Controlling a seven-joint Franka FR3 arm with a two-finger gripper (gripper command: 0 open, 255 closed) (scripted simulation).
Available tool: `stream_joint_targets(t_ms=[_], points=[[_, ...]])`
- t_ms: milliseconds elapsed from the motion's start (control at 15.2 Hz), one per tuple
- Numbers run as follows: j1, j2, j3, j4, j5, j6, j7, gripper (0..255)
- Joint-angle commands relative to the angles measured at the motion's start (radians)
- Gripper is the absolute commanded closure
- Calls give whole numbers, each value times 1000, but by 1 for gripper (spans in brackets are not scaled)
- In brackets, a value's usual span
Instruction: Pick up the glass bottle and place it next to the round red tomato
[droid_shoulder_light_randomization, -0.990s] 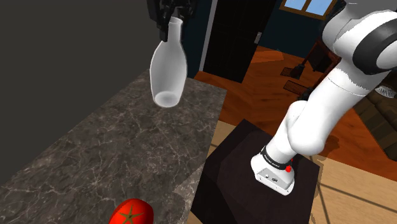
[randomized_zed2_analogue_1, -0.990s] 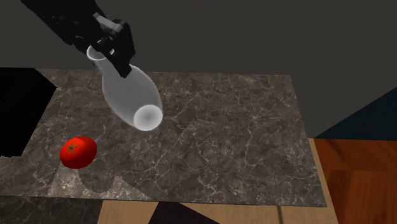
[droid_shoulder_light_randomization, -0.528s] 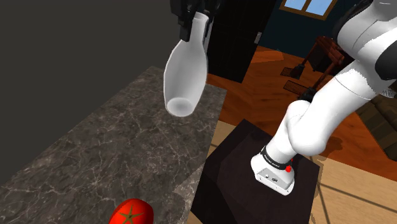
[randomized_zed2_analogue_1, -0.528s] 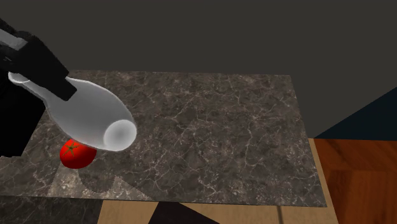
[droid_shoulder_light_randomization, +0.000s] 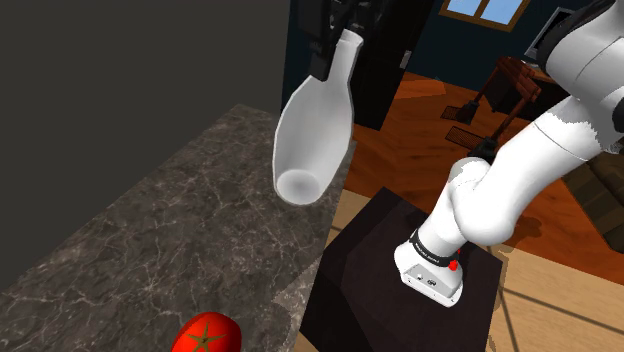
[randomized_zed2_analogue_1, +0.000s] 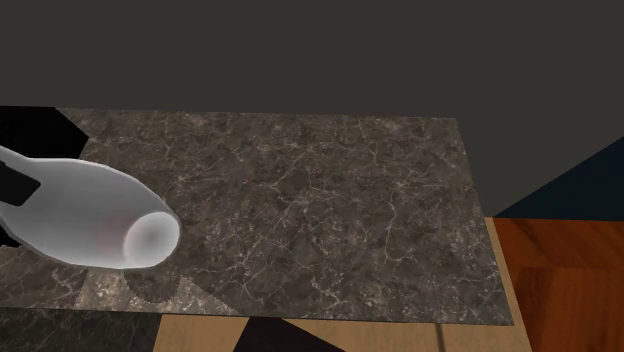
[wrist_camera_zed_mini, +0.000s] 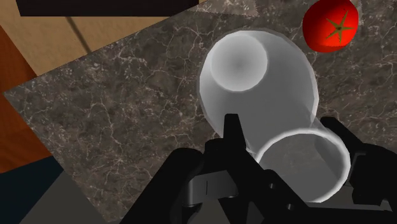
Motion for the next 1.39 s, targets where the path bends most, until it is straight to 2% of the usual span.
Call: stream_joint_targets(t_ms=[0, 1320], points=[[0, -24, -7, -52, 10, 31, -6, 255], [17, -182, -35, -486, 66, 317, -50, 255]])
